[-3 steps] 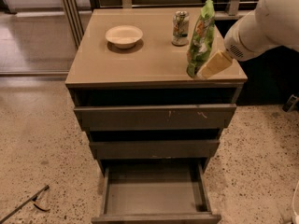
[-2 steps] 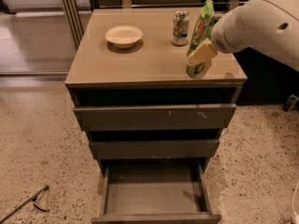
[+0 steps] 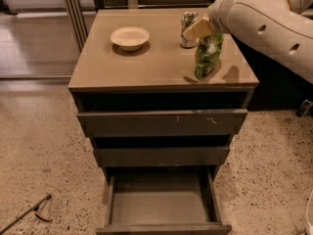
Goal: Place green rice chip bag into bottom drawer
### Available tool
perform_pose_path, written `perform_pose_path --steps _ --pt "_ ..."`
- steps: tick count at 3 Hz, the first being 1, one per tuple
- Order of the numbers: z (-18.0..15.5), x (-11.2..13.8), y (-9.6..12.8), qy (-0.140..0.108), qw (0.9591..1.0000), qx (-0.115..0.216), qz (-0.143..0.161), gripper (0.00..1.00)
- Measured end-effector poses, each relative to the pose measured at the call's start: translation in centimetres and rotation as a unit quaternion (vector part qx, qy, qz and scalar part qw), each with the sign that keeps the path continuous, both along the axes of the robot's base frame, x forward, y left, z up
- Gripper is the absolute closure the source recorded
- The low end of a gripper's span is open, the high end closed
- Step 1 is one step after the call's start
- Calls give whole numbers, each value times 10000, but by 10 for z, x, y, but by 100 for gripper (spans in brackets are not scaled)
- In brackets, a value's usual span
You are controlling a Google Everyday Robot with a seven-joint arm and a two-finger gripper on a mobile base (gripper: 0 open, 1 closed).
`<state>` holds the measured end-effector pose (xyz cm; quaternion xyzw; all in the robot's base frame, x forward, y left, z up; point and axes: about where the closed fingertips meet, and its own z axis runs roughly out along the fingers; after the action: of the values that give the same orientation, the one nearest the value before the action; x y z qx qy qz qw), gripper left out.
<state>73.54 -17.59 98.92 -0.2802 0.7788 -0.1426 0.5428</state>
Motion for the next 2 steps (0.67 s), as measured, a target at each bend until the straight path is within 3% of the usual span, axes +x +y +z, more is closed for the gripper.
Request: perform_pose_path --steps 1,2 --pt "2 -2 1 2 9999 125 -50 17" --pt "2 -2 1 4 9999 115 -46 41"
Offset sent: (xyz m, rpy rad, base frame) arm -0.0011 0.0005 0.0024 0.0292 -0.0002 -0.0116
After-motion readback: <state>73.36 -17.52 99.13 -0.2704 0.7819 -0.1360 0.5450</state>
